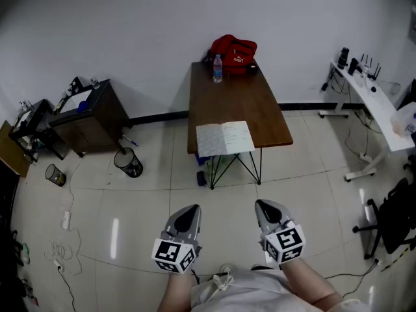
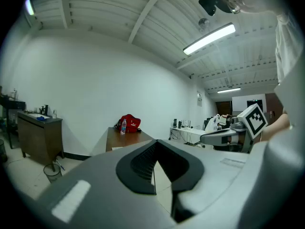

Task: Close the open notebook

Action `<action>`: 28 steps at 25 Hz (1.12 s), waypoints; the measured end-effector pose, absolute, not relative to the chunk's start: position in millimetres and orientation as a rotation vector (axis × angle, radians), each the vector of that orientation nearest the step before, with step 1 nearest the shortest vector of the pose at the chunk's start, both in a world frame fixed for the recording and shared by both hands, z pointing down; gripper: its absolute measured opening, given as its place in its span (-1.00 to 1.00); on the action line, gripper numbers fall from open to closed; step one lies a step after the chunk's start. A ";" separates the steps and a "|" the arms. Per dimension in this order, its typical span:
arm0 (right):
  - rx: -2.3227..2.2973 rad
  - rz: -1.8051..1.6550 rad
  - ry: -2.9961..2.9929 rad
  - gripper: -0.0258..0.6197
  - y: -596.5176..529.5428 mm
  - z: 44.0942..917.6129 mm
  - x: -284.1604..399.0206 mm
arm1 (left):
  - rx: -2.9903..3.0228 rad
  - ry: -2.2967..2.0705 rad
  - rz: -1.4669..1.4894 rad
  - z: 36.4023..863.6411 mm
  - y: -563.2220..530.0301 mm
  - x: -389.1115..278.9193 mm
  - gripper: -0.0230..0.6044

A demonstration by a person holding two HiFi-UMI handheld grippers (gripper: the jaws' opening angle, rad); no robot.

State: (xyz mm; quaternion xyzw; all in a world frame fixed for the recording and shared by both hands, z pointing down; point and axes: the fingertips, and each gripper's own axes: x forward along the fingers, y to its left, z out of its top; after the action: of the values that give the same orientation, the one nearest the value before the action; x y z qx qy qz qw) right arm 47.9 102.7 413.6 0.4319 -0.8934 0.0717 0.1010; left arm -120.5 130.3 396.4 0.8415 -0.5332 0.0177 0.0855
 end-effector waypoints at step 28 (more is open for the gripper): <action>1.211 0.331 -2.619 -0.90 -82.5 460.1 45.7 | 2.389 -1.581 0.122 446.7 -51.1 -127.9 -0.91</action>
State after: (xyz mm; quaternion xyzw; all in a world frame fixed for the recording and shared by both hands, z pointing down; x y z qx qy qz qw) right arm 45.7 -82.5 460.1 0.4140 -0.8954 0.1133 0.1183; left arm -127.9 -51.1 446.7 0.8253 -0.5462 0.0420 0.1368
